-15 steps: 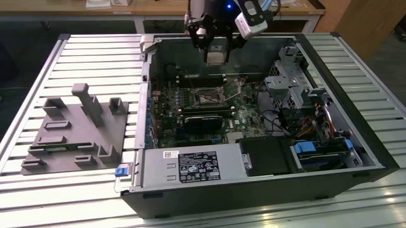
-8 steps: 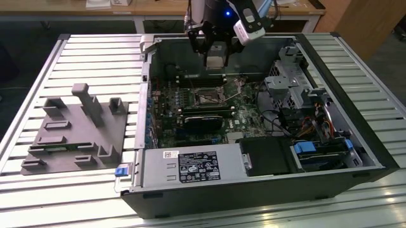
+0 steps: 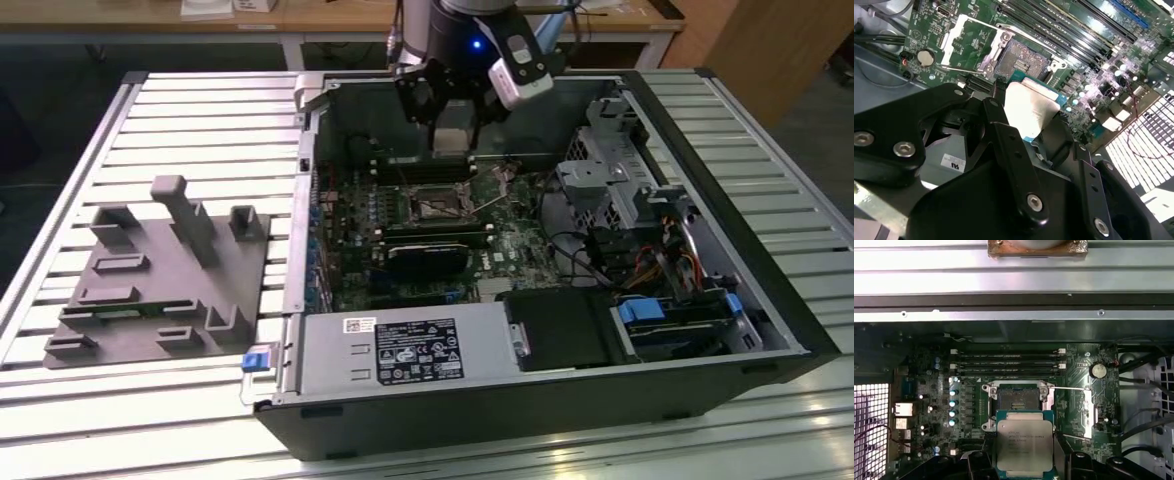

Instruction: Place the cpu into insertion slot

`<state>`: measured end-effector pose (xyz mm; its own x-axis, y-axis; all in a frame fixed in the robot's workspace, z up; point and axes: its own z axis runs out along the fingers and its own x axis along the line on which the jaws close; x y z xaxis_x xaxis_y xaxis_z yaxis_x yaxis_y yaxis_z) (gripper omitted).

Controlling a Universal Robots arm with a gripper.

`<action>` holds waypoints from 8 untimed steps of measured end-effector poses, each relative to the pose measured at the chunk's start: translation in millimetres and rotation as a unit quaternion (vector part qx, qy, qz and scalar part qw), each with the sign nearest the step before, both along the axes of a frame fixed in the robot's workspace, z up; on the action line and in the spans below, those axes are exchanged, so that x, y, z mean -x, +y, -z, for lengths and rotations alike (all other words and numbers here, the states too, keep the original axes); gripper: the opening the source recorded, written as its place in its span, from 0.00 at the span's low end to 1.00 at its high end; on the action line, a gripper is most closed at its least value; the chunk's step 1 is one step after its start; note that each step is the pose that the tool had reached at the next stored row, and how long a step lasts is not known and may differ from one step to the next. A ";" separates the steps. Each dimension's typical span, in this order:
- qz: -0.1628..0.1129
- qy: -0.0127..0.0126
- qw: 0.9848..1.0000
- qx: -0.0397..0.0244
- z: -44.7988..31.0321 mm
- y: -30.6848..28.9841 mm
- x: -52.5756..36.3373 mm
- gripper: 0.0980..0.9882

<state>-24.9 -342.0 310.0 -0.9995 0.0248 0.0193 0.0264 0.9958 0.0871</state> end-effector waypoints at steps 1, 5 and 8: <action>0.000 0.000 1.000 0.000 1.8 0.0 0.0 0.49; 0.000 0.000 1.000 0.001 8.9 0.0 0.0 0.49; 0.000 0.000 1.000 0.001 14.3 0.0 0.0 0.49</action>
<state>-24.9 -342.0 295.7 -0.9995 0.0248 0.0192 0.0264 0.9960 0.0853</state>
